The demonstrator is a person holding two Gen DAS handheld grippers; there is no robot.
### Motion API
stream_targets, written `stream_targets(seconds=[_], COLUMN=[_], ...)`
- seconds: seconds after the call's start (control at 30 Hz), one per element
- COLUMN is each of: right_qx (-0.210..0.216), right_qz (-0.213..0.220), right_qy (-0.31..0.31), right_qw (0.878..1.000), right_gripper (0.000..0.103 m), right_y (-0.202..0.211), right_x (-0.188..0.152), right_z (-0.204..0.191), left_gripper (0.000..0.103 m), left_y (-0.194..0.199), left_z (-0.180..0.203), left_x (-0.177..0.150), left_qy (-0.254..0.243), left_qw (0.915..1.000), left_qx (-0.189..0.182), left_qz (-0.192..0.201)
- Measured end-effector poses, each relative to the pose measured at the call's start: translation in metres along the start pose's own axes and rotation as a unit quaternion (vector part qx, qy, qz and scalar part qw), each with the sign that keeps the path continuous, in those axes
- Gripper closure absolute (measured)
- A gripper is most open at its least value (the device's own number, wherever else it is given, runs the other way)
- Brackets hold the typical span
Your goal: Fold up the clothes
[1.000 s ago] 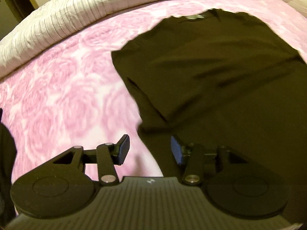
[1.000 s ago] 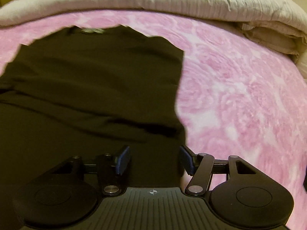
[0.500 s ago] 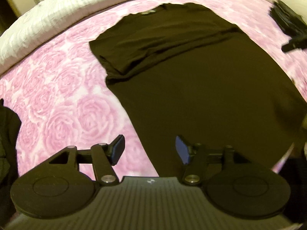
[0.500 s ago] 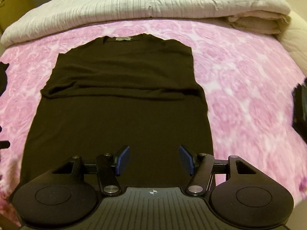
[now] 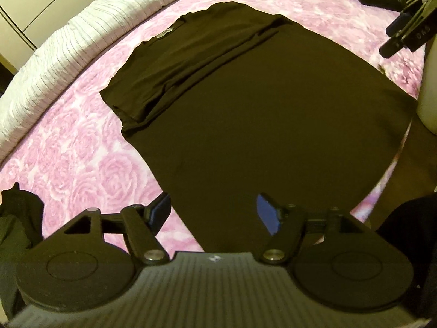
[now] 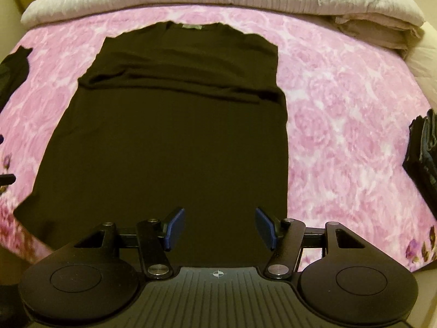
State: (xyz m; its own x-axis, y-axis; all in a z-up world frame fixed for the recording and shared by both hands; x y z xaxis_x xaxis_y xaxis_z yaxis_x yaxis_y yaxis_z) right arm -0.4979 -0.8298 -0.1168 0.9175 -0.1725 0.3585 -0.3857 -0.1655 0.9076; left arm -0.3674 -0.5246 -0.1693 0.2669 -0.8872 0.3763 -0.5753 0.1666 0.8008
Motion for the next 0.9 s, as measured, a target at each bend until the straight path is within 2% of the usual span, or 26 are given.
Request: stream_targets(seconds=[0.13,0.37,0.57,0.73,0.8,0.9], right_qx=[0.013,0.018,0.035,0.027,0.015,-0.009], right_qz=[-0.012,-0.006,-0.016,-0.007,-0.009,-0.014], right_qy=[0.008,0.016,0.036,0.067,0.084,0.114], right_qw=[1.000,1.000,0.999,0.997,0.996,0.993], right_gripper=[0.043,0.042,0.042,0.042,0.041,0.037], right_y=[0.007,0.018,0.016,0.010,0.003,-0.011], right_x=[-0.015,-0.024,-0.034,-0.053,-0.063,-0.081], right_z=[0.010,0.022,0.025,0.019,0.014,0.006], left_gripper=[0.037,0.037,0.037,0.037,0.037,0.037], left_y=[0.012,0.026,0.031,0.019,0.010,-0.009], left_z=[0.016,0.031,0.041,0.068,0.084,0.103], left_x=[0.001,0.003,-0.011,-0.037,-0.051,-0.076], left_qy=[0.006,0.011,0.012,-0.057,-0.099,-0.166], left_qw=[0.9999,0.9997,0.9996,0.9983,0.9947,0.9848], left_qx=[0.008,0.021,0.019,-0.007,-0.023,-0.031], left_qz=[-0.006,-0.004,-0.016,-0.003,0.016,0.042])
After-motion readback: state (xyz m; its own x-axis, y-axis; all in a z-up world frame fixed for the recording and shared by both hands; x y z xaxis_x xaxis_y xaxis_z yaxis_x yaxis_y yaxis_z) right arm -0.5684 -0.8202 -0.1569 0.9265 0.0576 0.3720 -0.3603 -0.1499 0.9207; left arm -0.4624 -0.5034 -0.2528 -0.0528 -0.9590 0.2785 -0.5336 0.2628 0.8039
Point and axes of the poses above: each gripper's, at about its wrist camera, not at the fingertips, and y roughly against the way its jaws point, z to its right, x to its top, the point moved 3 cm from there along -y, roughly the way its jaws point, and after that the axes turned 15 degrees about x, right-handed, at the moved point
